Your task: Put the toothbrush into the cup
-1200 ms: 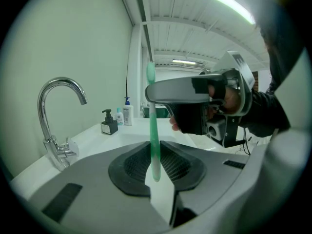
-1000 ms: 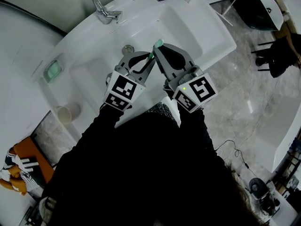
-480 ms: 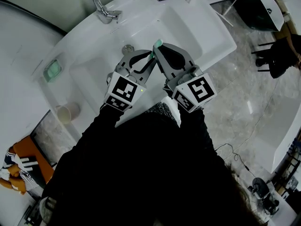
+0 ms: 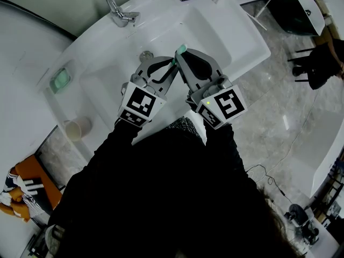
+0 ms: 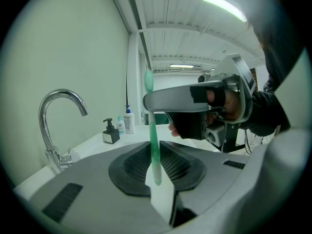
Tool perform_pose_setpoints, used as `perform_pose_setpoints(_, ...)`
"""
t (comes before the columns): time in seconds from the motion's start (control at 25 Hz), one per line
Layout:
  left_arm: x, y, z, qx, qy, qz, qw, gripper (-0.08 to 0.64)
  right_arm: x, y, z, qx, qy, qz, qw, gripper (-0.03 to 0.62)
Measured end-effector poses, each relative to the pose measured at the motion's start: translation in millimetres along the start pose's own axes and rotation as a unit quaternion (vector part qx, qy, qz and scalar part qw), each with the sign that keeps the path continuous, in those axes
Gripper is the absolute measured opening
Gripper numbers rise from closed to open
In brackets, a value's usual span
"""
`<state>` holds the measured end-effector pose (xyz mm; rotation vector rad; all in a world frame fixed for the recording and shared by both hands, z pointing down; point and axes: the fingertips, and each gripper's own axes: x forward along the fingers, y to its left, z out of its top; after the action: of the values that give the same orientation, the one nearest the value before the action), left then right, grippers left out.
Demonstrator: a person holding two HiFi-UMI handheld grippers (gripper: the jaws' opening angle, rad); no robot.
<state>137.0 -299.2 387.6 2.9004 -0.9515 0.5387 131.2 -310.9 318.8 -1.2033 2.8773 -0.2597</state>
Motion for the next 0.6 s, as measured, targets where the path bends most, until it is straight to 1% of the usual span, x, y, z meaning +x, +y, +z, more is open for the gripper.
perform_pose_setpoints(0.16, 0, -1, 4, -0.001, -0.007, -0.001, 1.0, 0.06, 3, 1, -5, 0.004, 0.013, -0.003, 1.0, 0.023)
perform_pose_setpoints(0.6, -4, 5, 10, -0.006, -0.016, 0.008, 0.9998, 0.06, 4, 8, -19, 0.001, 0.042, 0.007, 0.999, 0.029)
